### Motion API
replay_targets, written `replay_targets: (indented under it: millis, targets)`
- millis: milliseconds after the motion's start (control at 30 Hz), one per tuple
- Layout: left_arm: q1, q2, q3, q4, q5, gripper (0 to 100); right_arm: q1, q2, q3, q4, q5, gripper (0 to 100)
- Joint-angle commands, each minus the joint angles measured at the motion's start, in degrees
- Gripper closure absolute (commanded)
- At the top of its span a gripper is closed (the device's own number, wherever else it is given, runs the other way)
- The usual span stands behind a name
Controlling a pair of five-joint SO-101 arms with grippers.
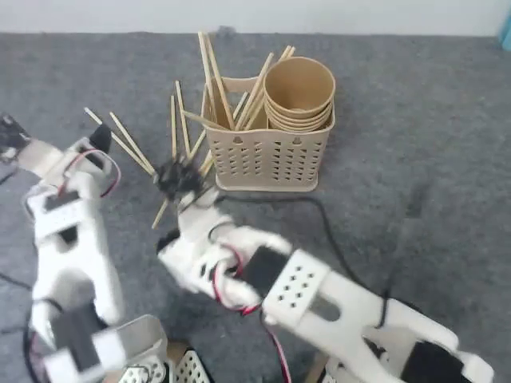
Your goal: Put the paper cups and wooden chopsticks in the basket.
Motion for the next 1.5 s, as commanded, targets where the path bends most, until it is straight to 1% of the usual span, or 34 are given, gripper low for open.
replay_targets:
  millis: [0,67,133,233,333,467,567,700,800,933,1033,1133,1333,1467]
  targets:
    - [-2.7,12.0,-15.1,7.1,0.6,67,-1.2,2.4,4.2,-13.3,0.3,95.0]
    - [-2.5,15.3,-19.0,9.8,0.6,67,0.4,5.0,4.3,-17.0,-1.0,95.0]
    - [-2.4,16.7,-21.0,11.3,0.6,67,2.8,7.2,4.1,-19.8,-6.5,95.0]
    - [-2.4,16.8,-21.2,11.3,0.6,67,5.9,10.6,1.9,-22.1,-14.1,95.0]
    - [-2.7,17.0,-21.4,11.3,0.8,67,8.2,14.5,-0.9,-22.5,-17.4,95.0]
    - [-4.0,17.2,-21.6,11.3,4.2,67,10.5,21.5,-5.9,-22.5,-21.6,95.0]
    - [-4.6,17.3,-21.6,11.2,4.7,67,12.5,27.7,-10.8,-22.4,-24.2,95.0]
    - [-4.6,17.3,-21.6,11.2,4.7,67,14.8,35.8,-17.3,-22.3,-25.1,95.0]
    - [-4.6,17.3,-21.6,11.2,4.7,67,15.3,40.8,-21.5,-21.9,-25.1,95.0]
    - [-4.6,17.3,-21.4,10.4,5.0,67,15.3,44.8,-24.4,-21.9,-25.1,95.0]
    - [-4.7,17.3,-21.2,9.8,4.9,67,15.3,45.1,-24.7,-21.7,-25.0,95.0]
    - [-4.7,17.3,-21.2,9.8,4.8,67,15.3,45.1,-26.3,-17.6,-25.1,95.0]
    - [-4.7,17.3,-21.2,9.8,4.8,67,14.7,43.2,-31.4,-4.4,-25.1,95.4]
    - [-4.7,17.3,-21.2,9.7,4.8,67,11.9,37.8,-30.4,2.2,-25.1,95.5]
